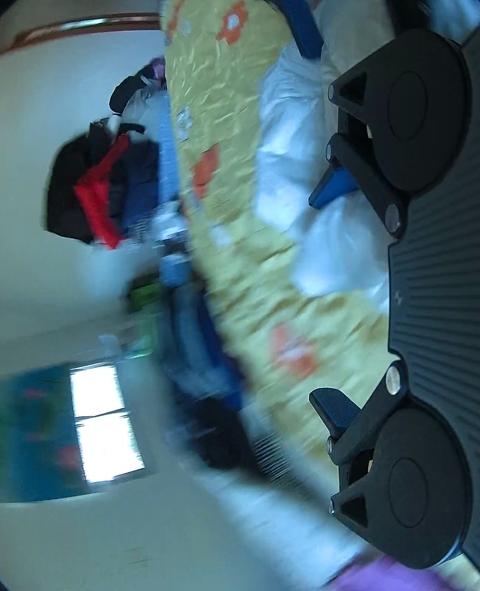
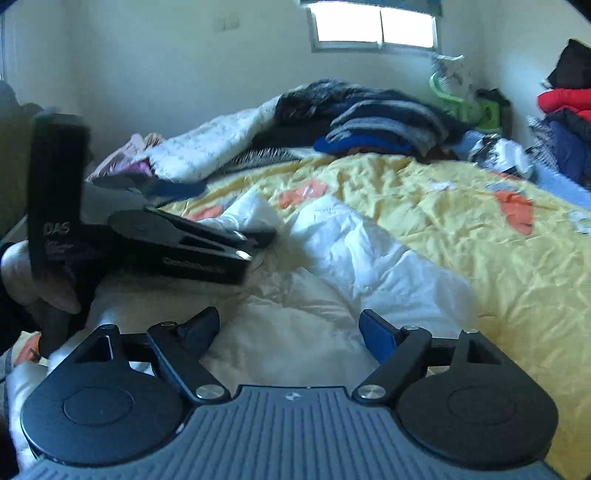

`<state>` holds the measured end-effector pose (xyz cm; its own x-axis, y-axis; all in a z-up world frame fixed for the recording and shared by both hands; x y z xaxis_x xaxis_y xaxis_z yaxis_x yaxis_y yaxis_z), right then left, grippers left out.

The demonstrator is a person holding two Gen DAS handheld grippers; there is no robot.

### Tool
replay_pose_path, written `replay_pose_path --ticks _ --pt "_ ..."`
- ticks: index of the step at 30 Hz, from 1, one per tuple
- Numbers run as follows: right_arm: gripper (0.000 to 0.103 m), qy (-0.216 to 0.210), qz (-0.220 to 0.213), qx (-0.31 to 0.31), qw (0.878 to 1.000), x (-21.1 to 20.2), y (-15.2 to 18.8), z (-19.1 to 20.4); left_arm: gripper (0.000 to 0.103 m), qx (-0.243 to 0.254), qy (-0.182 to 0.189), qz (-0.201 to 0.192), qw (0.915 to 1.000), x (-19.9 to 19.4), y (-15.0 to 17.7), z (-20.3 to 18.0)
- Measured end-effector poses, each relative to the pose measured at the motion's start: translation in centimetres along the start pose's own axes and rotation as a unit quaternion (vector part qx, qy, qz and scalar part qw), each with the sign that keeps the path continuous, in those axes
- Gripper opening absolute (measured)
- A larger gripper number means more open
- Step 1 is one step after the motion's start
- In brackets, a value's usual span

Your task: Fold small clothes

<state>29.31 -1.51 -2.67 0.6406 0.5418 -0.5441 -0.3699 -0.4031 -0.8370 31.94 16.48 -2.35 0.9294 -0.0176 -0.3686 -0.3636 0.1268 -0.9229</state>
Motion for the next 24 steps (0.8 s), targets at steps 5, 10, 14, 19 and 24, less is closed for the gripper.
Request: replay_pose_path --ticks 5,10,14,19,24 --pt "0.088 -0.002 -0.033 0.031 0.999 -5.8 0.3 0.8 0.103 0.06 -0.023 -0.11 0.9918 -6.3 -3.3 -1.6" --pt "0.088 -0.019 -0.003 -0.016 1.0 -6.7 1.1 5.1 0.103 -0.011 0.181 0.024 0.9832 -6.5 -3.8 -2.8" --pt "0.09 -0.009 0.025 -0.057 0.998 -5.8 2.7 7.7 0.103 -0.034 0.183 0.145 0.9719 -2.3 0.0 -2.7" --pt "0.093 -0.014 0.053 -0.063 0.997 -3.5 4.3 8.4 0.103 -0.066 0.178 0.175 0.9661 0.0 3.2 -1.1" --pt "0.1 -0.031 0.049 -0.054 0.997 -1.8 5.2 7.9 0.103 -0.057 0.163 0.154 0.9728 0.4 5.4 -1.5"
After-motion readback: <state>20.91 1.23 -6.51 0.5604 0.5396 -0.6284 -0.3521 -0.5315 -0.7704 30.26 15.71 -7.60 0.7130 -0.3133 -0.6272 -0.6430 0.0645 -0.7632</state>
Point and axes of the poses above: each gripper's, at about its wrist camera, not at the fingertips, and x roughly the way its jaws point, z to its left, y to its underside, the point moved 3 cm from there along x, roughly the way its jaws point, and after that the axes turned 13 degrees about -x, right-handed, at the moved point
